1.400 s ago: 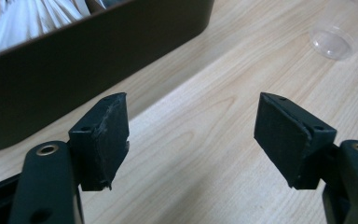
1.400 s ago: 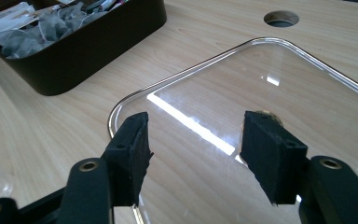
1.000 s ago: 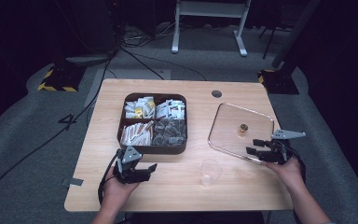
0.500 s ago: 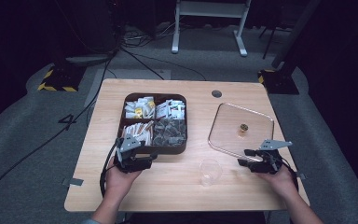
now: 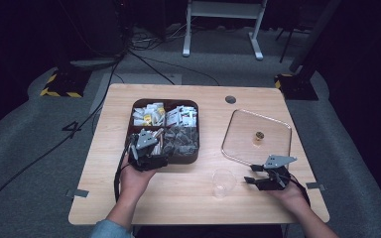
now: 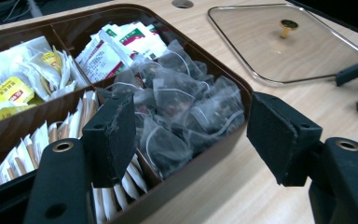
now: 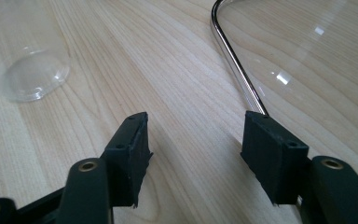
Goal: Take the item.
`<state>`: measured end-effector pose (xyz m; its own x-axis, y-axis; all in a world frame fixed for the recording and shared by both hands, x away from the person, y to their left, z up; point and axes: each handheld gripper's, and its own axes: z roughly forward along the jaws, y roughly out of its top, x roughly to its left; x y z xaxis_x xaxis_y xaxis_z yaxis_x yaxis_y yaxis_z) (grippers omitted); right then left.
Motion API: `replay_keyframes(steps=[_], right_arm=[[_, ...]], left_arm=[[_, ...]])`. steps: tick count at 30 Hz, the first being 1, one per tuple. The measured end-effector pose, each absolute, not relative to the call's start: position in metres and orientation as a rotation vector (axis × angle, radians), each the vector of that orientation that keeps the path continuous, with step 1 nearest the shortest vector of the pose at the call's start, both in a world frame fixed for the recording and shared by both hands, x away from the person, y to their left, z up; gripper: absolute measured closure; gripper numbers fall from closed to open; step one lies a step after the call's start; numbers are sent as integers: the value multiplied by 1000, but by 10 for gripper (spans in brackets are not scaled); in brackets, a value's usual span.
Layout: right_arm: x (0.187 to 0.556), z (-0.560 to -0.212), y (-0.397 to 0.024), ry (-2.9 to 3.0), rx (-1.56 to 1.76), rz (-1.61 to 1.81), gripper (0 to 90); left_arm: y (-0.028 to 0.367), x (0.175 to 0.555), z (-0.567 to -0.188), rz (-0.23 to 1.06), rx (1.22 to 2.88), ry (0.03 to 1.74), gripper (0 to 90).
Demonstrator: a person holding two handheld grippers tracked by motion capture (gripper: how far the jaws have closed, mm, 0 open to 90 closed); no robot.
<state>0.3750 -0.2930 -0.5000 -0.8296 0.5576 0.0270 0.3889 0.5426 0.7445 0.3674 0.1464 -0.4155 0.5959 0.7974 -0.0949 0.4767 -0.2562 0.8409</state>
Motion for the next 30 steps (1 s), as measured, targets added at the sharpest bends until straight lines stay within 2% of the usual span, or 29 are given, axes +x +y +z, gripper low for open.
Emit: replay_keyframes(steps=[6, 14, 21, 28, 30], right_arm=[[375, -503, -294, 2538, 780, 1162, 369], [376, -503, -294, 2540, 778, 1162, 367], [376, -503, -294, 2541, 775, 1164, 367], [376, -503, -294, 2541, 774, 1165, 367], [376, -503, -294, 2542, 773, 1165, 367]], left_arm=[[136, 388, -413, 416, 1943, 1054, 331], [109, 410, -419, 391, 2023, 1064, 343], [98, 433, -431, 326, 2080, 1138, 414], [88, 444, -437, 295, 2152, 1159, 550], [85, 446, -440, 296, 2172, 1172, 550]])
